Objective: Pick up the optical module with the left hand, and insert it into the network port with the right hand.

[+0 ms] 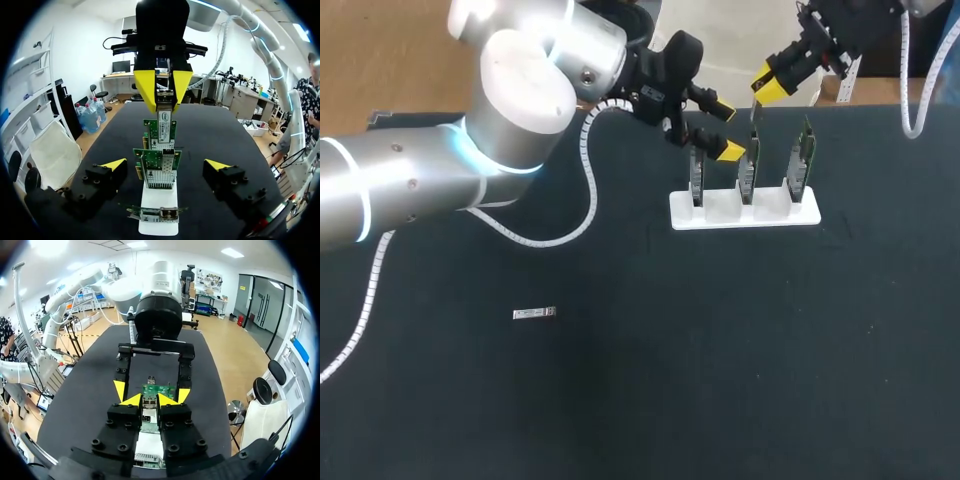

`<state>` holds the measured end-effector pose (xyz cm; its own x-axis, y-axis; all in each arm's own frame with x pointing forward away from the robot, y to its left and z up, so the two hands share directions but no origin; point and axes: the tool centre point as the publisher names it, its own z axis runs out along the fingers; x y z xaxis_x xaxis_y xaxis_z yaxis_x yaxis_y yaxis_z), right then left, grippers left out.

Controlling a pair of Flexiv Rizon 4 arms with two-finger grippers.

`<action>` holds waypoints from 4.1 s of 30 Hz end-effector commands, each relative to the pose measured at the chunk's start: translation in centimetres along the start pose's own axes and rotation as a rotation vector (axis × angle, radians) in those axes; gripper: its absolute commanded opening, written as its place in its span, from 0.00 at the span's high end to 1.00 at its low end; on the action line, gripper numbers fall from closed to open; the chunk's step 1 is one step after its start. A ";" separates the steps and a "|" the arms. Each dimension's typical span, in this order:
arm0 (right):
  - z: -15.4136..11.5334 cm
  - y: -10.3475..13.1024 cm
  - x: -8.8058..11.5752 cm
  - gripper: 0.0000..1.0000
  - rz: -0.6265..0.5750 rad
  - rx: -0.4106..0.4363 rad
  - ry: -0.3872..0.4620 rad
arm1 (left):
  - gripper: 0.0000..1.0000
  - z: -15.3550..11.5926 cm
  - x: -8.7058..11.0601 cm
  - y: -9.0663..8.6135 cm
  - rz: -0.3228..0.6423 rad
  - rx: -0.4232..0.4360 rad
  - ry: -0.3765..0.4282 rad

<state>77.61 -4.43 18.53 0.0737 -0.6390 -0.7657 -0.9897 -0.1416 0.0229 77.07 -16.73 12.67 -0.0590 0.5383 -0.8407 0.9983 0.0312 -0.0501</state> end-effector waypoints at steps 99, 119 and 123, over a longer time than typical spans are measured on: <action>1.2 0.8 1.3 1.00 0.041 0.024 0.031 | 0.00 -0.2 0.6 -0.6 -0.015 -0.009 0.013; 1.2 1.2 1.1 1.00 0.045 0.040 0.027 | 0.00 -0.2 0.6 -0.6 -0.015 -0.009 0.013; 1.3 1.2 1.2 1.00 0.046 0.040 0.032 | 0.00 -0.2 0.6 -0.6 -0.015 -0.009 0.013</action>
<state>76.65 -4.45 16.82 0.0307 -0.6663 -0.7451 -0.9955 -0.0869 0.0367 76.51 -16.29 12.32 -0.0738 0.5477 -0.8334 0.9973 0.0446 -0.0590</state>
